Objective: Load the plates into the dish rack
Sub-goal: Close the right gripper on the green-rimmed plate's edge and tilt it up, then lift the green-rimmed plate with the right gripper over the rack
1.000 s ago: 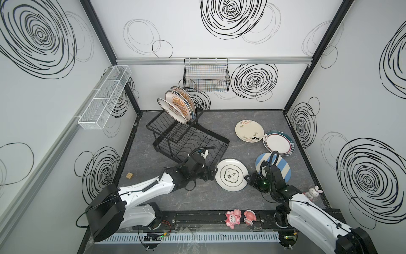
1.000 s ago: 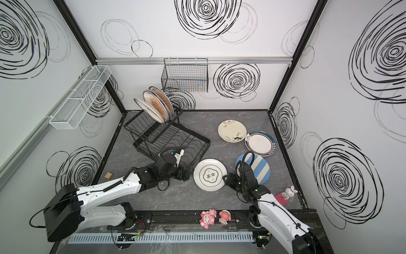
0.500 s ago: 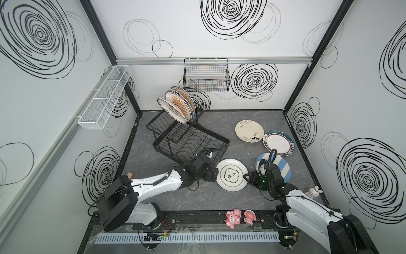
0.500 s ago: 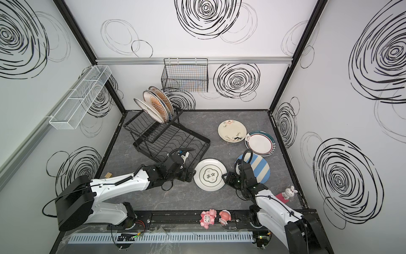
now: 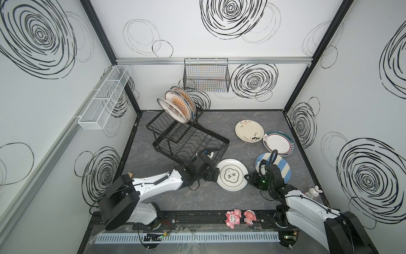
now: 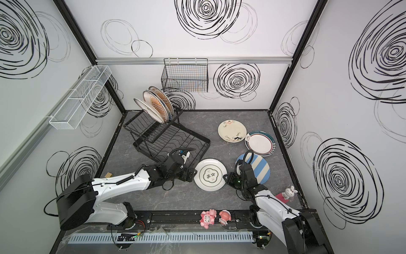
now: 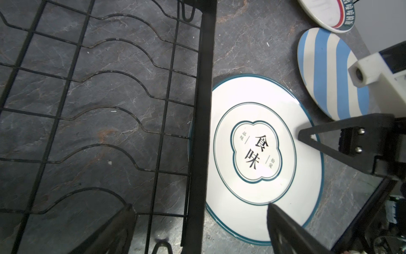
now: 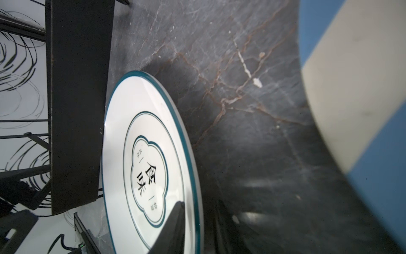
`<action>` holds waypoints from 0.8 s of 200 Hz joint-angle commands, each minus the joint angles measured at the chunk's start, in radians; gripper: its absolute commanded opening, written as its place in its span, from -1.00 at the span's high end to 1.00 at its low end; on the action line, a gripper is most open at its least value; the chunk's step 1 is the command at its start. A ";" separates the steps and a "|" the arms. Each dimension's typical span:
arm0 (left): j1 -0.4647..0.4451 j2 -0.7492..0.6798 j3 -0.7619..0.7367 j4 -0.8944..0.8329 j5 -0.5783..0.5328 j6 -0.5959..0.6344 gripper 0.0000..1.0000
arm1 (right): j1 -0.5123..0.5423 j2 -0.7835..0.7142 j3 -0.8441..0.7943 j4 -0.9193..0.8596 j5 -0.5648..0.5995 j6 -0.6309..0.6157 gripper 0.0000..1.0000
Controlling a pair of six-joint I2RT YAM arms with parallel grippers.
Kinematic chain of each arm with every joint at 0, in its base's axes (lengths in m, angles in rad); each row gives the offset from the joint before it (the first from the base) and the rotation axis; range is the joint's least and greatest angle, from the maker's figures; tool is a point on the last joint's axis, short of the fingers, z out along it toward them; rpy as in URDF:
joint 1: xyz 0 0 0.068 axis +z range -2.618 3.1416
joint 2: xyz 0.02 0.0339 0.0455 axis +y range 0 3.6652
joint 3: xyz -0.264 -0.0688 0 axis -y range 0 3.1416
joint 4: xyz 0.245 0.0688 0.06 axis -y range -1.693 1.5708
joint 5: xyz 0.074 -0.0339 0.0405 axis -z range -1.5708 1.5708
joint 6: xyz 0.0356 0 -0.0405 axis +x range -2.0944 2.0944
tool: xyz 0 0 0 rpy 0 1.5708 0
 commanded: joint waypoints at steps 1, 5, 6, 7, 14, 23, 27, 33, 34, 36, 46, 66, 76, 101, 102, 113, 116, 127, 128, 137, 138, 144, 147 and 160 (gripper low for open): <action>0.004 -0.009 -0.008 0.019 0.007 -0.012 -0.92 | -0.009 0.009 -0.010 -0.031 0.023 -0.011 0.57; 0.005 -0.013 -0.007 0.016 0.006 -0.012 -0.92 | -0.009 0.008 -0.008 -0.034 0.024 -0.014 0.60; 0.005 -0.012 -0.008 0.015 0.007 -0.012 -0.92 | -0.010 0.007 -0.007 -0.035 0.025 -0.015 0.62; 0.005 -0.014 -0.007 0.015 0.006 -0.012 -0.92 | -0.010 0.007 -0.007 -0.037 0.025 -0.016 0.63; 0.004 -0.020 -0.006 0.012 0.007 -0.012 -0.92 | -0.012 0.004 -0.001 -0.045 0.029 -0.022 0.70; 0.004 -0.028 -0.004 0.008 0.007 -0.013 -0.92 | -0.018 -0.002 0.010 -0.060 0.031 -0.029 0.78; 0.005 -0.031 -0.003 0.006 0.007 -0.013 -0.92 | -0.020 -0.005 0.015 -0.066 0.031 -0.033 0.82; 0.006 -0.035 -0.002 0.003 0.006 -0.014 -0.92 | -0.023 -0.011 0.021 -0.075 0.030 -0.039 0.87; 0.005 -0.036 -0.002 0.003 0.005 -0.015 -0.92 | -0.023 -0.012 0.023 -0.076 0.030 -0.040 0.88; 0.007 -0.037 -0.002 0.002 0.005 -0.015 -0.92 | -0.023 -0.013 0.024 -0.081 0.030 -0.041 0.89; 0.010 -0.045 -0.002 0.001 0.005 -0.016 -0.92 | -0.031 -0.027 0.036 -0.104 0.033 -0.053 0.96; 0.031 -0.064 -0.001 -0.011 0.026 -0.022 -0.92 | -0.051 -0.063 0.074 -0.172 0.031 -0.089 1.00; 0.047 -0.082 0.001 -0.022 0.043 -0.025 -0.92 | -0.065 -0.083 0.102 -0.220 0.026 -0.111 1.00; 0.091 -0.155 0.007 -0.076 0.062 -0.025 -0.92 | -0.091 -0.142 0.216 -0.366 0.050 -0.200 1.00; 0.093 -0.158 0.007 -0.078 0.063 -0.024 -0.92 | -0.092 -0.144 0.223 -0.372 0.052 -0.202 1.00; 0.120 -0.202 0.008 -0.110 0.076 -0.021 -0.92 | -0.096 -0.159 0.280 -0.432 0.073 -0.230 1.00; 0.130 -0.214 0.008 -0.119 0.079 -0.020 -0.92 | -0.099 -0.160 0.293 -0.443 0.070 -0.227 1.00; 0.165 -0.264 0.011 -0.158 0.087 -0.015 -0.92 | -0.109 -0.167 0.325 -0.454 0.031 -0.246 1.00; 0.168 -0.268 0.012 -0.163 0.087 -0.015 -0.92 | -0.109 -0.167 0.331 -0.457 0.030 -0.246 1.00; 0.199 -0.310 0.017 -0.201 0.082 -0.012 -0.92 | -0.109 -0.163 0.380 -0.497 0.040 -0.252 1.00; 0.202 -0.314 0.017 -0.205 0.081 -0.011 -0.92 | -0.109 -0.161 0.385 -0.502 0.042 -0.253 1.00; 0.225 -0.342 0.019 -0.231 0.077 -0.009 -0.92 | -0.109 -0.157 0.421 -0.532 0.055 -0.261 1.00; 0.236 -0.354 0.021 -0.244 0.076 -0.006 -0.92 | -0.109 -0.154 0.439 -0.546 0.062 -0.268 1.00; 0.287 -0.406 0.025 -0.295 0.076 0.000 -0.92 | -0.110 -0.143 0.512 -0.603 0.095 -0.300 1.00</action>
